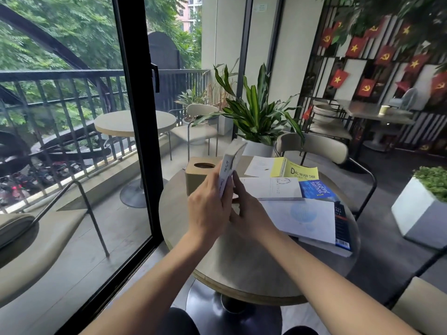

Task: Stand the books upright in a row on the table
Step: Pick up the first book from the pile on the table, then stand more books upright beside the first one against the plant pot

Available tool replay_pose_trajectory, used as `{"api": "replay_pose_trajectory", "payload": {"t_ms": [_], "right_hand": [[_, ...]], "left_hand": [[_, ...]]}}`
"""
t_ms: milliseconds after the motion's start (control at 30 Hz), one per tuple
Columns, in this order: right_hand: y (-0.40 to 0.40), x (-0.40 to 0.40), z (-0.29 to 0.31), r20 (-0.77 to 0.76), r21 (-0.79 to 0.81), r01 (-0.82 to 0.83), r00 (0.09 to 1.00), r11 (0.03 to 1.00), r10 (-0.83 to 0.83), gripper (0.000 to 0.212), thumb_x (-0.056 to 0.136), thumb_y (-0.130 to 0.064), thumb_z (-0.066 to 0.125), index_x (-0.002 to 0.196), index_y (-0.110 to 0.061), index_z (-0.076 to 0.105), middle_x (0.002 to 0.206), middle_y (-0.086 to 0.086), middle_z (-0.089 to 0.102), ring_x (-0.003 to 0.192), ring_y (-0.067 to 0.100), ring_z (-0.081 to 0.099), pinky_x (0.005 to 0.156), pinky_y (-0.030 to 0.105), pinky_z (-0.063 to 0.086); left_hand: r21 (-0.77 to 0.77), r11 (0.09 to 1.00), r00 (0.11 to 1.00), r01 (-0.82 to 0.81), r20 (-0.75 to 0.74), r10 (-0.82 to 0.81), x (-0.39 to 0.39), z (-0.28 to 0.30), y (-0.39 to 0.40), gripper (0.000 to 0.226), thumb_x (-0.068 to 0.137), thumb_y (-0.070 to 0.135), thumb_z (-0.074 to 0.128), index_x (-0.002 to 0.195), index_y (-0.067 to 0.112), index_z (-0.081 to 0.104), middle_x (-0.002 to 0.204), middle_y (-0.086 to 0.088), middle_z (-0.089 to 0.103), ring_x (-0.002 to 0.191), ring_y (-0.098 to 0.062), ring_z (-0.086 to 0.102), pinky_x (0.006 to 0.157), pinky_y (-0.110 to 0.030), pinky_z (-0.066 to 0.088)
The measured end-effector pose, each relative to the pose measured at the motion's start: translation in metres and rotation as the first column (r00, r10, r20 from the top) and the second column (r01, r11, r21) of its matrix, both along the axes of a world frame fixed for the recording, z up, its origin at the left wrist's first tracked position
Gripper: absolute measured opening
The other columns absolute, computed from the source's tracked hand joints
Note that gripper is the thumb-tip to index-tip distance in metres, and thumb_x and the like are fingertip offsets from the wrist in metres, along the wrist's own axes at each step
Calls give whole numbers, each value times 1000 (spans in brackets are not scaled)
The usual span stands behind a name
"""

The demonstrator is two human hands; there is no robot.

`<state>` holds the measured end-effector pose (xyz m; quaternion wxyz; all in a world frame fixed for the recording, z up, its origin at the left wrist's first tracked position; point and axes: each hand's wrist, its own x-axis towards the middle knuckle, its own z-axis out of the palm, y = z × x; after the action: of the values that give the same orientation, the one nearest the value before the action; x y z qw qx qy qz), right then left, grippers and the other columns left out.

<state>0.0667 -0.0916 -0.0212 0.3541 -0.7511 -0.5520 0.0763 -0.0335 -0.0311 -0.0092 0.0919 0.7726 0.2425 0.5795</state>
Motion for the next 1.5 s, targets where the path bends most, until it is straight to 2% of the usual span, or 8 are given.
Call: {"api": "replay_pose_trajectory", "payload": {"t_ms": [133,267,500,733,867,1000,1367,1500], "right_hand": [[-6,11,-8,74,-7,11,997,1000,-11,87,92,-40,49,151,-40,-16,127,5,64,105,24,65,87,45,53],[-9,18,-13,131,-31,-12,991,999,16,89,93,-37,50,153,-32,-15,140,7,55,111,27,62,87,37,51],[-4,27,-15,229,-84,16,973,996,4,80,96,-41,46,153,-39,-10,137,6,57,117,28,56,95,41,47],[-1,67,-19,505,-115,398,812,910,-291,84,92,-51,47,156,-24,1,160,12,20,144,31,23,111,48,24],[-3,98,-17,493,-188,629,725,755,-481,83,90,-61,40,155,-21,5,159,17,17,143,37,19,110,54,20],[-7,120,-16,490,-242,739,653,629,-578,81,86,-69,37,147,-17,27,143,18,44,132,36,34,106,55,22],[9,149,8,106,-398,659,724,638,-682,93,59,-67,76,127,-9,51,133,13,57,120,37,53,104,50,37],[11,145,11,-47,-305,691,677,656,-735,87,71,-52,78,132,-2,40,136,17,53,123,40,50,103,50,37]], "left_hand": [[-7,995,993,96,66,-95,7,-26,1,26,103,28,49,104,3,55,76,-13,64,58,-22,54,53,-18,31],[-51,990,987,131,95,-125,13,-40,5,25,104,33,47,112,10,48,88,-16,68,68,-28,61,51,-36,48],[-216,971,980,104,-144,-137,12,-48,8,52,88,33,54,134,9,55,104,-11,72,78,-35,67,57,-35,51],[-328,945,969,14,-229,-94,14,-58,2,63,86,11,71,145,6,50,109,-18,73,79,-44,68,63,-44,55],[-358,934,976,1,-204,-79,23,-58,7,70,86,9,69,151,10,44,113,-16,73,82,-43,68,66,-42,53],[-366,930,983,-11,-174,-57,29,-61,13,70,86,7,68,151,12,44,109,-15,74,81,-44,67,64,-37,46],[-401,916,987,-29,-154,-37,35,-63,15,62,90,9,66,148,15,46,108,-14,74,79,-45,66,63,-36,43],[-410,912,982,-24,-178,-55,34,-62,16,64,89,10,67,149,14,45,109,-13,74,80,-44,66,63,-40,47]]}}
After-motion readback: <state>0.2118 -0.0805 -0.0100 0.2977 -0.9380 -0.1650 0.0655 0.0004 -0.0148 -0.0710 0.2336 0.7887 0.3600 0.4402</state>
